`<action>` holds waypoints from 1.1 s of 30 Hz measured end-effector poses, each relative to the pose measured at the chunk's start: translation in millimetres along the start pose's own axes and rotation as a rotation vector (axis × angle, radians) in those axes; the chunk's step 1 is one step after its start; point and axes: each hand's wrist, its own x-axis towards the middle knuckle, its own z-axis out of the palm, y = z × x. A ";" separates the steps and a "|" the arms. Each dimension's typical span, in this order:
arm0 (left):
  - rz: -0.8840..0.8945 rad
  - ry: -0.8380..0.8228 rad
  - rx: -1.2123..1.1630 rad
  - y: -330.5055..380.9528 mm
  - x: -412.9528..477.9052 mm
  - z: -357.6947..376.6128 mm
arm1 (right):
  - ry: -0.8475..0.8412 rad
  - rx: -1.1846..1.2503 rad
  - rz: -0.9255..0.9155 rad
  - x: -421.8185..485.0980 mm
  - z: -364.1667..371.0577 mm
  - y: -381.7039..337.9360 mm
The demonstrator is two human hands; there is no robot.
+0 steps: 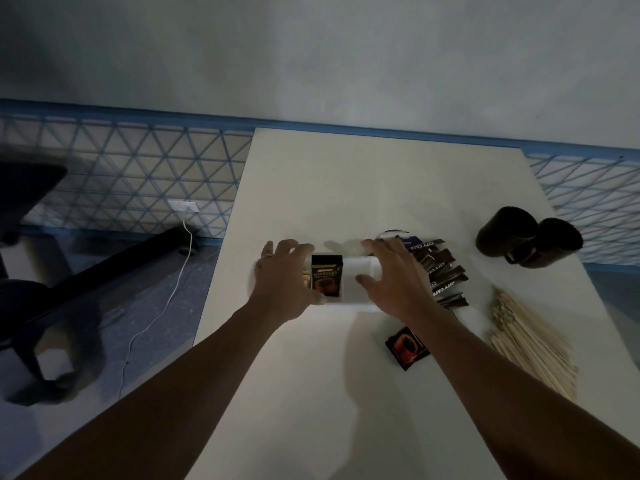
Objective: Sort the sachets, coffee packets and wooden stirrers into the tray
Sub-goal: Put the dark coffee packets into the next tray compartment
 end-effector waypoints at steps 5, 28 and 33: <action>0.122 0.115 -0.229 44.8 -16.3 9.4 | 0.053 0.077 0.119 -26.3 -14.6 38.5; 0.008 -0.224 -0.048 122.3 -54.5 139.8 | -0.053 0.236 0.513 -111.1 13.2 111.7; 0.019 -0.176 -0.080 125.1 -55.1 146.8 | -0.078 0.186 0.492 -108.8 24.4 104.3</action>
